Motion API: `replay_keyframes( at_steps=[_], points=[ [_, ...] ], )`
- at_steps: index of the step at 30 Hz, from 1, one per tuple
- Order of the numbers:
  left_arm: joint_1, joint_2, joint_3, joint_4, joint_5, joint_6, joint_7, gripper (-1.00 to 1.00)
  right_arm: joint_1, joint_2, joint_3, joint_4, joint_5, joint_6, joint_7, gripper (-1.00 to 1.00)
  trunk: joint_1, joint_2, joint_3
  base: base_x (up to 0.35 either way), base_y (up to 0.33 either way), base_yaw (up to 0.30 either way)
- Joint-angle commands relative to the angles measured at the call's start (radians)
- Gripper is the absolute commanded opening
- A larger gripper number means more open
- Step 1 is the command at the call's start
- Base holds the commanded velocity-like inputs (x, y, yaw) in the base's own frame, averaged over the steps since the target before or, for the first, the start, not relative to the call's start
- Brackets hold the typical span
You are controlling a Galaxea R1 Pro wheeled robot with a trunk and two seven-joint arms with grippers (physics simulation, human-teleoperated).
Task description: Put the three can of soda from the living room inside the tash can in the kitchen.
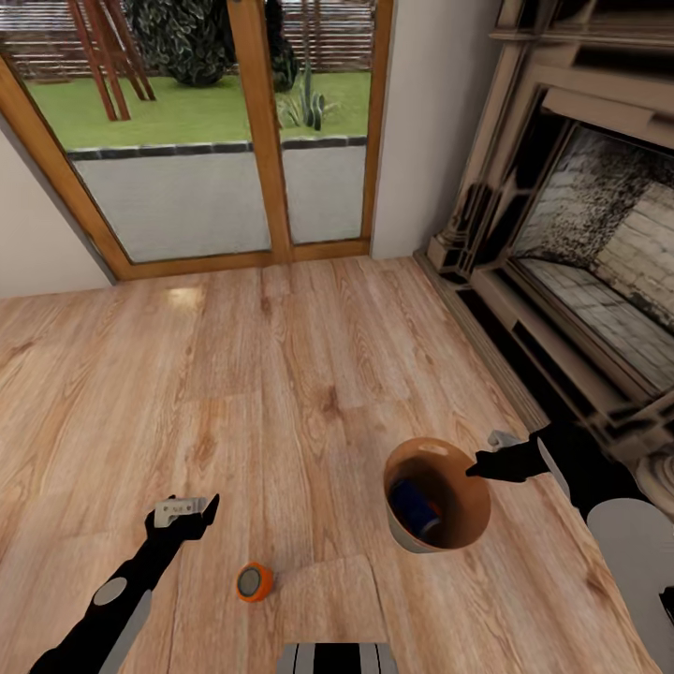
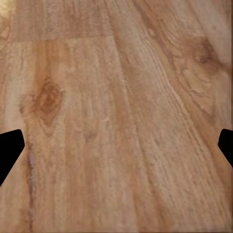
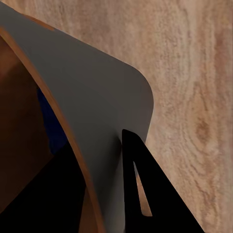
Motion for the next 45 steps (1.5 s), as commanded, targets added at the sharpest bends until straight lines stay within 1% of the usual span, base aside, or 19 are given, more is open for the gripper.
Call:
replay_keyframes(
  at_steps=[1, 6, 10, 13, 15, 17, 19, 21, 24, 25, 26, 27, 28, 31, 33, 38, 41, 45],
  points=[
    [0.0, 0.0, -0.002, 0.0, 0.0, 0.0, 0.001, 1.0, 0.0, 0.0, -0.001, 0.0, -0.024, 0.011, 0.004, -1.0, 0.0, 0.0, 0.0, 0.016, 0.0, 0.0],
    [0.0, 0.0, -0.009, 0.001, 0.0, 0.001, 0.002, 1.0, 0.001, 0.001, 0.001, -0.001, -0.023, 0.011, 0.004, -1.0, 0.0, 0.0, 0.0, 0.007, 0.0, 0.0],
    [-0.001, -0.001, -0.011, 0.015, 0.0, 0.024, 0.003, 1.0, 0.002, 0.003, 0.003, -0.005, -0.023, 0.011, 0.005, -1.0, 0.015, -0.028, -0.012, 0.001, 0.0, 0.0],
    [-0.002, -0.002, -0.011, 0.046, 0.0, 0.046, 0.005, 1.0, 0.001, 0.029, 0.004, -0.055, -0.02, 0.024, -0.007, -1.0, 0.027, -0.049, -0.022, 0.0, 0.0, 0.0],
    [-0.003, -0.005, -0.011, 0.064, 0.001, 0.054, 0.006, 1.0, 0.0, 0.05, 0.004, -0.138, -0.019, 0.066, -0.042, -1.0, 0.034, -0.063, -0.028, 0.0, 0.0, 0.0],
    [-0.004, -0.009, -0.011, 0.076, 0.001, 0.056, 0.006, 1.0, 0.0, 0.059, 0.005, -0.179, -0.019, 0.073, -0.057, -1.0, 0.042, -0.077, -0.034, 0.0, 0.0, 0.0],
    [-0.005, -0.03, -0.014, 0.099, 0.0, 0.059, 0.004, 1.0, -0.003, 0.072, 0.014, -0.23, -0.02, 0.073, -0.078, -1.0, 0.05, -0.091, -0.041, 0.0, 0.0, 0.0],
    [-0.006, -0.037, -0.027, 0.107, 0.0, 0.059, 0.003, 1.0, -0.008, 0.075, 0.018, -0.242, -0.015, 0.073, -0.083, -1.0, 0.057, -0.105, -0.047, 0.0, 0.0, 0.0],
    [-0.007, -0.041, -0.05, 0.111, 0.001, 0.06, 0.002, 1.0, -0.017, 0.076, 0.019, -0.248, 0.001, 0.073, -0.085, -1.0, 0.069, -0.126, -0.056, 0.0, 0.0, 0.0],
    [-0.009, -0.043, -0.067, 0.109, 0.002, 0.062, 0.002, 1.0, -0.03, 0.076, 0.02, -0.249, 0.015, 0.073, -0.086, -1.0, 0.073, -0.133, -0.059, 0.0, 0.0, 0.0],
    [-0.01, -0.043, -0.074, 0.108, 0.002, 0.066, 0.001, 1.0, -0.038, 0.076, 0.02, -0.249, 0.021, 0.073, -0.087, -1.0, 0.077, -0.14, -0.063, 0.0, 0.0, 0.0],
    [-0.012, -0.044, -0.08, 0.106, 0.003, 0.074, 0.002, 1.0, -0.047, 0.076, 0.02, -0.248, 0.025, 0.073, -0.087, -1.0, 0.08, -0.147, -0.066, 0.0, 0.0, 0.0],
    [-0.018, -0.046, -0.088, 0.103, 0.004, 0.099, 0.002, 1.0, -0.061, 0.077, 0.021, -0.243, 0.031, 0.073, -0.088, -1.0, 0.084, -0.154, -0.069, 0.0, 0.0, 0.0],
    [-0.037, -0.056, -0.095, 0.1, 0.006, 0.148, 0.003, 1.0, -0.077, 0.077, 0.021, -0.229, 0.037, 0.073, -0.087, -1.0, 0.096, -0.175, -0.078, 0.0, 0.0, 0.0],
    [-0.064, -0.075, -0.101, 0.098, 0.006, 0.192, 0.006, 1.0, -0.106, 0.078, 0.021, -0.198, 0.041, 0.073, -0.087, -1.0, 0.103, -0.189, -0.085, 0.0, 0.0, 0.0],
    [-0.107, -0.082, -0.101, 0.108, 0.006, 0.212, 0.009, 1.0, -0.156, 0.079, 0.022, -0.144, 0.042, 0.073, -0.087, -1.0, 0.122, -0.224, -0.1, 0.0, 0.0, 0.0],
    [-0.129, -0.083, -0.098, 0.115, 0.005, 0.215, 0.012, 1.0, -0.183, 0.08, 0.024, -0.12, 0.043, 0.073, -0.087, -1.0, 0.124, -0.224, -0.112, 0.0, 0.0, 0.0],
    [-0.134, -0.082, -0.095, 0.116, 0.005, 0.216, 0.012, 1.0, -0.192, 0.08, 0.025, -0.114, 0.044, 0.073, -0.087, -1.0, 0.126, -0.225, -0.127, 0.0, 0.0, 0.0]
  ],
)
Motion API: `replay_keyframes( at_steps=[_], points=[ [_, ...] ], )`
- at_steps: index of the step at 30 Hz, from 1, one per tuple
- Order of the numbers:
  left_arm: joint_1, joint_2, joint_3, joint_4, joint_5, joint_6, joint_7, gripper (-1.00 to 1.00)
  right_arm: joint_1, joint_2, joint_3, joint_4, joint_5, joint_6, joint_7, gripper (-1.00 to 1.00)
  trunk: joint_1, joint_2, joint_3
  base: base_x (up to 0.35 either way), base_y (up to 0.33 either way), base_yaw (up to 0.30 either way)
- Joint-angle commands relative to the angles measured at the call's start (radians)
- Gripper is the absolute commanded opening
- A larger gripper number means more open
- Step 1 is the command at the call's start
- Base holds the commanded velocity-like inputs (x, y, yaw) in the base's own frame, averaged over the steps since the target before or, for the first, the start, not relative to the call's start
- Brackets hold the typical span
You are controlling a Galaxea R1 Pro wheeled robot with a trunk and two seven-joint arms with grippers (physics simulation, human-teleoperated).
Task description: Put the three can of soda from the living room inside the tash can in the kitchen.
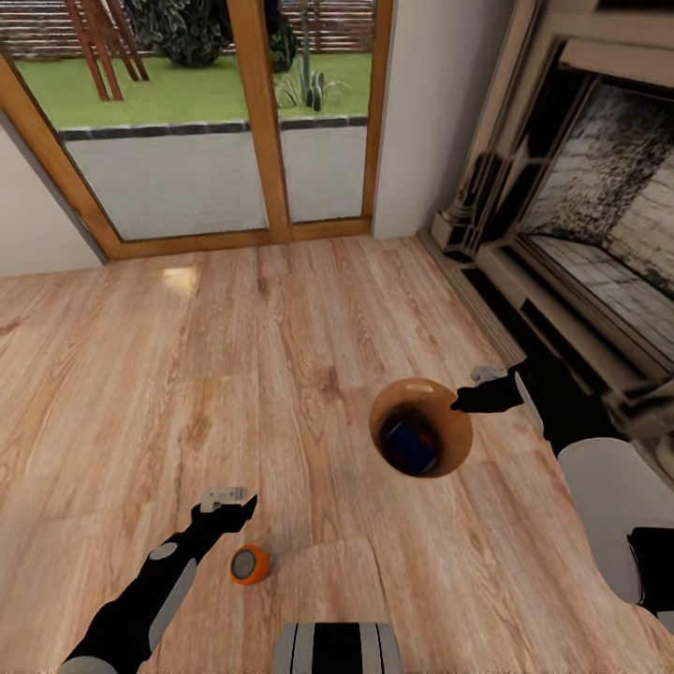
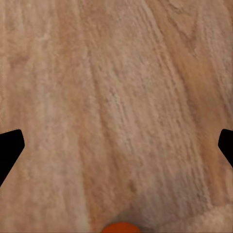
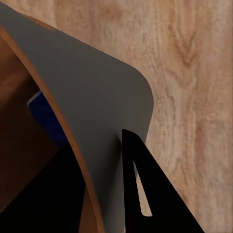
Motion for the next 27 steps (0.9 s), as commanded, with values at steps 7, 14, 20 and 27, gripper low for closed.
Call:
replay_keyframes(
  at_steps=[7, 14, 20, 27],
  points=[
    [-0.001, -0.001, 0.004, 0.014, -0.001, -0.001, 0.0, 1.0, -0.005, -0.001, 0.003, 0.002, -0.023, 0.007, 0.004, -1.0, 0.003, -0.002, -0.027, 0.0, 0.0, 0.0],
    [-0.002, 0.002, -0.001, 0.133, 0.001, -0.016, -0.002, 1.0, -0.055, 0.0, 0.011, 0.004, -0.023, 0.007, 0.004, -1.0, 0.006, -0.003, -0.054, 0.0, 0.0, 0.0],
    [-0.002, 0.001, -0.004, 0.147, 0.003, -0.019, -0.002, 1.0, -0.066, 0.001, 0.012, 0.013, -0.023, 0.007, 0.004, -1.0, 0.007, -0.004, -0.062, 0.0, 0.0, 0.0],
    [-0.001, 0.002, -0.008, 0.147, 0.003, -0.02, -0.003, 1.0, -0.068, 0.001, 0.014, 0.015, -0.023, 0.007, 0.004, -1.0, 0.007, -0.004, -0.062, 0.0, 0.0, 0.0]
  ],
)
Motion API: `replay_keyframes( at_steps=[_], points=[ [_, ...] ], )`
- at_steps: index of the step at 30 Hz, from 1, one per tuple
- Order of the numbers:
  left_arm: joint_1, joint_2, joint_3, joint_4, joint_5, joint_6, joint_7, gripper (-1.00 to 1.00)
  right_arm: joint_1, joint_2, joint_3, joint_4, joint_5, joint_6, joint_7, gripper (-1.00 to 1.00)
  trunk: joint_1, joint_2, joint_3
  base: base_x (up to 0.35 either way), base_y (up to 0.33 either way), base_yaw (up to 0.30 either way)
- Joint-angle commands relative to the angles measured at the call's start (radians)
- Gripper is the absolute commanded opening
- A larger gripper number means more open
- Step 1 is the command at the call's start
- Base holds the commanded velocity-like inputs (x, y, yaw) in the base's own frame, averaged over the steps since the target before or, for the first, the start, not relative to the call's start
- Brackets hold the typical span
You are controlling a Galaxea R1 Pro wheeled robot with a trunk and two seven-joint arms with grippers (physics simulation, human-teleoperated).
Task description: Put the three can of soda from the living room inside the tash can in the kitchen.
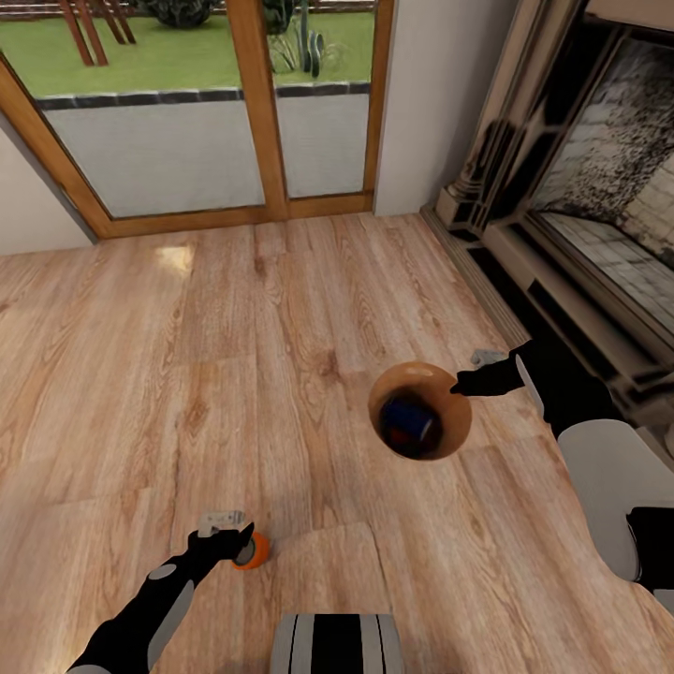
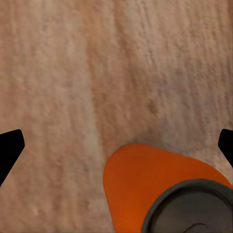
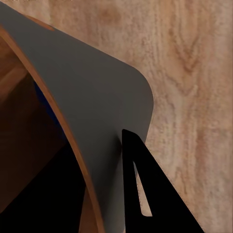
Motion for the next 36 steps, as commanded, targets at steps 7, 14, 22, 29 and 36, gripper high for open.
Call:
replay_keyframes(
  at_steps=[7, 14, 22, 29, 36],
  points=[
    [0.0, -0.001, -0.004, 0.001, 0.0, 0.0, -0.001, 1.0, 0.0, 0.001, 0.0, 0.0, -0.018, 0.005, 0.003, -1.0, 0.0, 0.0, 0.0, 0.0, 0.0, 0.0],
    [0.0, -0.001, -0.005, 0.001, 0.0, 0.001, -0.01, 1.0, 0.0, 0.001, 0.0, 0.0, -0.018, 0.005, 0.003, -1.0, 0.0, 0.0, 0.0, 0.0, 0.0, 0.0],
    [0.0, -0.002, -0.008, 0.002, -0.001, 0.001, -0.012, 1.0, 0.0, 0.001, 0.001, 0.0, -0.018, 0.005, 0.003, -1.0, 0.0, 0.0, 0.0, 0.0, 0.0, 0.0],
    [0.0, -0.003, -0.01, 0.002, -0.002, 0.003, -0.016, 1.0, 0.0, 0.001, 0.001, -0.001, -0.018, 0.005, 0.003, -1.0, 0.0, 0.0, 0.0, 0.0, 0.0, 0.0],
    [0.0, -0.003, -0.01, 0.002, -0.002, 0.003, -0.016, 1.0, 0.0, 0.001, 0.001, -0.001, -0.018, 0.005, 0.003, -1.0, 0.0, 0.0, 0.0, 0.0, 0.0, 0.0]
  ],
)
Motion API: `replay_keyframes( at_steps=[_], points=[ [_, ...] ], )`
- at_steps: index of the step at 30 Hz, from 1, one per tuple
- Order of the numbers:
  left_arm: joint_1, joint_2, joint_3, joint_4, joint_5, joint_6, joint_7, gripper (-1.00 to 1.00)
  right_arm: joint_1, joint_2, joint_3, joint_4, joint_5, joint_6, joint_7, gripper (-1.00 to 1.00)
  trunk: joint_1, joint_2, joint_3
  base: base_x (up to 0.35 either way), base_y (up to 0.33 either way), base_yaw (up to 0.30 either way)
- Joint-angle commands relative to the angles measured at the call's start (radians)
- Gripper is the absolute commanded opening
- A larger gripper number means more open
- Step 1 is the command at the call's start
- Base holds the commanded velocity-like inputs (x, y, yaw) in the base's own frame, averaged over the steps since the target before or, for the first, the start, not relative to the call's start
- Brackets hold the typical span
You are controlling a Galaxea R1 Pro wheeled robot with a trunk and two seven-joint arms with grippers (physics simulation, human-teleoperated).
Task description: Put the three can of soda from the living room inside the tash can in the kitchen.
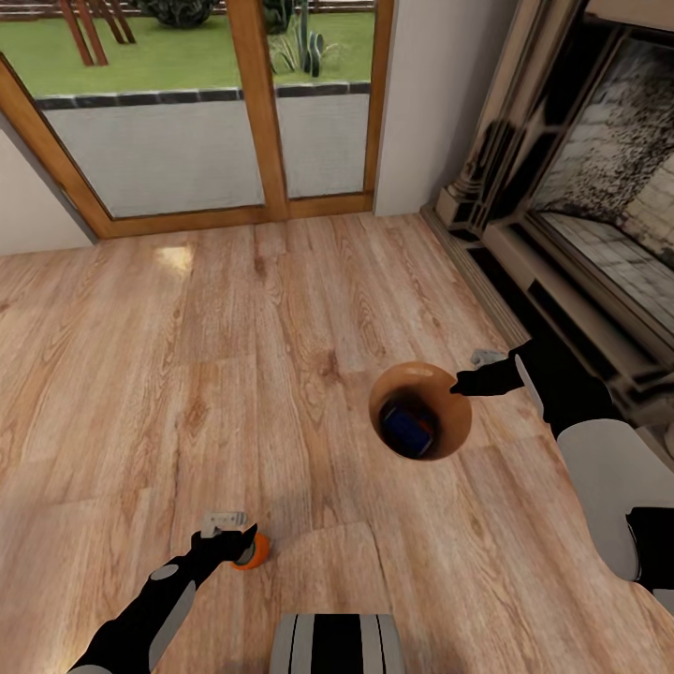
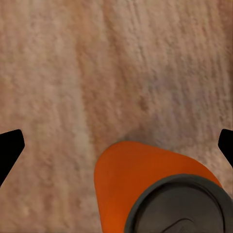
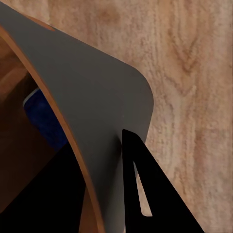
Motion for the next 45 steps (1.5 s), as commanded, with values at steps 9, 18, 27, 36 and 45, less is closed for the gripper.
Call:
replay_keyframes(
  at_steps=[9, 18, 27, 36, 45],
  points=[
    [0.0, 0.0, 0.0, -0.001, 0.0, -0.001, 0.0, 1.0, 0.0, 0.0, -0.001, 0.0, -0.024, 0.007, 0.004, -1.0, 0.0, 0.0, 0.0, 0.0, 0.0, 0.0],
    [0.0, -0.001, 0.0, 0.002, -0.001, -0.002, 0.001, 1.0, -0.021, -0.001, -0.002, -0.005, -0.024, 0.007, 0.004, -1.0, 0.0, 0.0, 0.0, 0.0, 0.0, 0.0],
    [0.0, -0.002, 0.0, 0.009, -0.001, -0.002, 0.002, 1.0, -0.047, -0.001, -0.005, -0.019, -0.025, 0.007, 0.004, -1.0, 0.0, 0.0, 0.0, 0.0, 0.0, 0.0],
    [-0.001, -0.002, 0.0, 0.013, -0.002, -0.002, 0.001, 1.0, -0.055, -0.001, -0.007, -0.051, -0.025, 0.007, 0.006, -1.0, 0.0, 0.0, 0.0, 0.0, 0.0, 0.0],
    [-0.001, -0.002, -0.026, 0.014, -0.002, -0.002, 0.001, 1.0, -0.055, 0.026, -0.011, -0.093, -0.025, 0.007, 0.007, -1.0, 0.0, 0.0, 0.0, 0.0, 0.0, 0.0]
  ],
)
